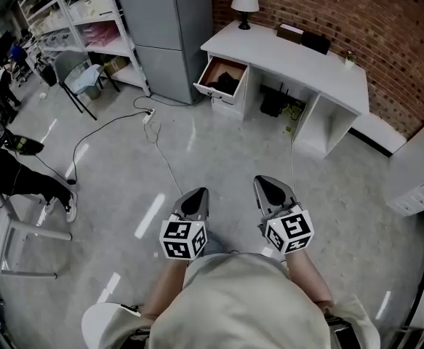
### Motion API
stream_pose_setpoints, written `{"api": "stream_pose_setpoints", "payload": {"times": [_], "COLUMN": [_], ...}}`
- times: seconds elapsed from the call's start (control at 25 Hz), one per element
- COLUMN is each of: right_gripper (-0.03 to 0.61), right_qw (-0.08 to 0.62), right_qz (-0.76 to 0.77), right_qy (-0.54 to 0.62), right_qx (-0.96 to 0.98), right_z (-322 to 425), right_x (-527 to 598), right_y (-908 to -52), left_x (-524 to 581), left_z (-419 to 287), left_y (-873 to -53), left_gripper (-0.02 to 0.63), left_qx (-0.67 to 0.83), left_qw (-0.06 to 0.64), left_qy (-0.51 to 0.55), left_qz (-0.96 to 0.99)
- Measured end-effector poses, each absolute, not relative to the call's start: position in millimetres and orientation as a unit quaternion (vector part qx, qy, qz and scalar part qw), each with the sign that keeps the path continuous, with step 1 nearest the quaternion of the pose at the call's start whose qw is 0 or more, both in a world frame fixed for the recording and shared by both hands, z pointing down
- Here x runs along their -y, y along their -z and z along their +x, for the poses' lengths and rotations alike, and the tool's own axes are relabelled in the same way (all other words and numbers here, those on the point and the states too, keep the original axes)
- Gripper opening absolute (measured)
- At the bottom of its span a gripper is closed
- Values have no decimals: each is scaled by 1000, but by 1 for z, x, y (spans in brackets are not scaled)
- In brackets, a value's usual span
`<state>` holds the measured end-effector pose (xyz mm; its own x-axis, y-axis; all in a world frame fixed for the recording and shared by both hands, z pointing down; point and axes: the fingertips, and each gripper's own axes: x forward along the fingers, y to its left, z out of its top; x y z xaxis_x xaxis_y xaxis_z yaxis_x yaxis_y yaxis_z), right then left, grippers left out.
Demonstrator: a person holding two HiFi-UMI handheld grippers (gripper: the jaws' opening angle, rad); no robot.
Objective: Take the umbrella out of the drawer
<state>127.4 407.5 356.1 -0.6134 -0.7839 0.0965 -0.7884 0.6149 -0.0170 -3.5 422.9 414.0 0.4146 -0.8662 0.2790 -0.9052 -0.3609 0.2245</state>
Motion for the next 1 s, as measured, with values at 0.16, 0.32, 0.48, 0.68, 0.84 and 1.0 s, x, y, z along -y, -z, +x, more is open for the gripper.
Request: {"api": "stream_pose_setpoints", "payload": {"times": [0.16,0.32,0.48,0.68,0.84,1.0], "right_gripper": [3,41,130,249,298,327], "right_qw": [25,29,38,40,42,49], "right_qz": [440,433,422,409,406,404], "right_qy": [-47,-64,-70,-80,-89,-90], "right_qx": [896,899,903,908,909,909], "right_z": [137,144,143,139,137,131], "right_x": [-412,-417,-415,-404,-381,-347], "right_y": [-357,-364,-371,-375,-384,-391], "left_x": [-429,-436,-437,-421,-395,-359], "left_z": [0,1,5,7,6,2], "left_y": [-409,-407,-415,-416,-421,-427], "left_gripper": [12,14,25,146,243,292], "left_qx": [537,541,529,520,518,515], "left_qw": [170,174,189,196,192,190], "left_qy": [-45,-41,-40,-32,-28,-24], "left_qz": [825,822,827,830,833,836]}}
